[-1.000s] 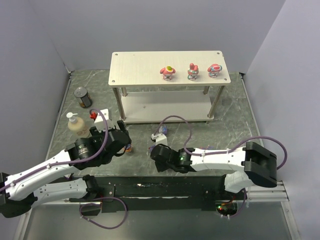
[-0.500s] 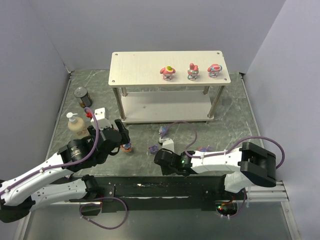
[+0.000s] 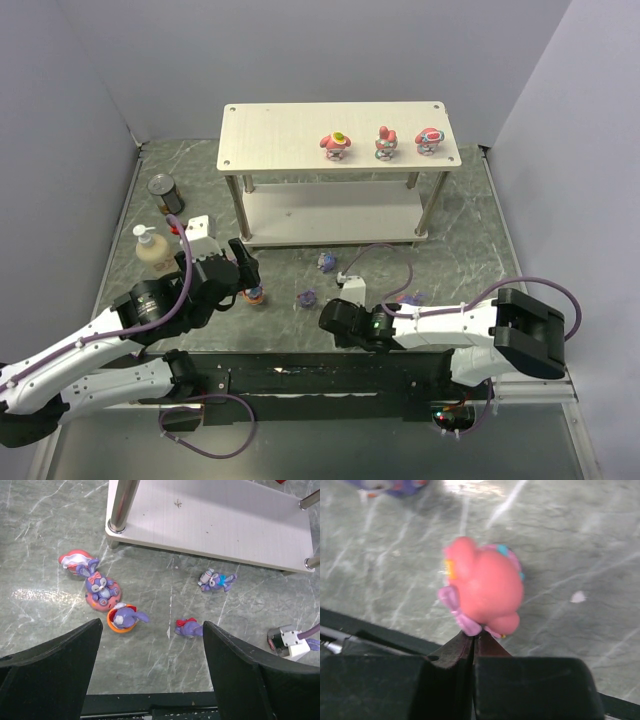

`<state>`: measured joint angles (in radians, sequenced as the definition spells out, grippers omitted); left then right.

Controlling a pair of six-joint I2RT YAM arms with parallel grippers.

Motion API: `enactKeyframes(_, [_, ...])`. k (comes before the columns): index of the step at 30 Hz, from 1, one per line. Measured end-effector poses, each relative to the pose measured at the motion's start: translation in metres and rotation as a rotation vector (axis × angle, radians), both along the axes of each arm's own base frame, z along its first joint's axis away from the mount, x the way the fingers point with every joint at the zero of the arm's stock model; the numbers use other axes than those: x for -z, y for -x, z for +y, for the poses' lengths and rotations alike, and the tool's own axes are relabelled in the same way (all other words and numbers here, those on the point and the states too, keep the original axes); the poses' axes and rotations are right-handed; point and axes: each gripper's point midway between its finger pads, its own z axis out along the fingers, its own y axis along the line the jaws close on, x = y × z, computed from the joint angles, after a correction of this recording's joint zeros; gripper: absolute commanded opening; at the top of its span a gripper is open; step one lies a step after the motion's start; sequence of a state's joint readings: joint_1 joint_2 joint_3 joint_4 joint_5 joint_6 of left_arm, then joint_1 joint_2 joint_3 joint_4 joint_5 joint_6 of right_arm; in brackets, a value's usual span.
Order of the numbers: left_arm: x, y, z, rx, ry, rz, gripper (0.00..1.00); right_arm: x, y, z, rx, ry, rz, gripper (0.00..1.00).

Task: Place and organize the plastic toys onto the shelf

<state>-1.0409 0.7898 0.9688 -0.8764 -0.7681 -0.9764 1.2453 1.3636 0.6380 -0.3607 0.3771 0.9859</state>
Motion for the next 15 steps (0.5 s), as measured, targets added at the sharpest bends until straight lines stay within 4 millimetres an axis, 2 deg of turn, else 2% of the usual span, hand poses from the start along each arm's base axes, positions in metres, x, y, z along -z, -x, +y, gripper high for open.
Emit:
enactKeyframes(5, [0.001, 0.000, 0.000, 0.002, 0.003, 0.002, 0.87, 0.007, -0.005, -0.016, 0.059, 0.024, 0.015, 0.00])
enactKeyframes(10, [0.007, 0.001, 0.000, 0.006, -0.005, 0.012, 0.87, 0.008, -0.011, -0.025, 0.099, 0.019, 0.014, 0.00])
enactKeyframes(15, [0.007, 0.001, 0.001, 0.006, -0.008, 0.012, 0.87, 0.007, -0.024, -0.029, 0.136, 0.007, -0.004, 0.00])
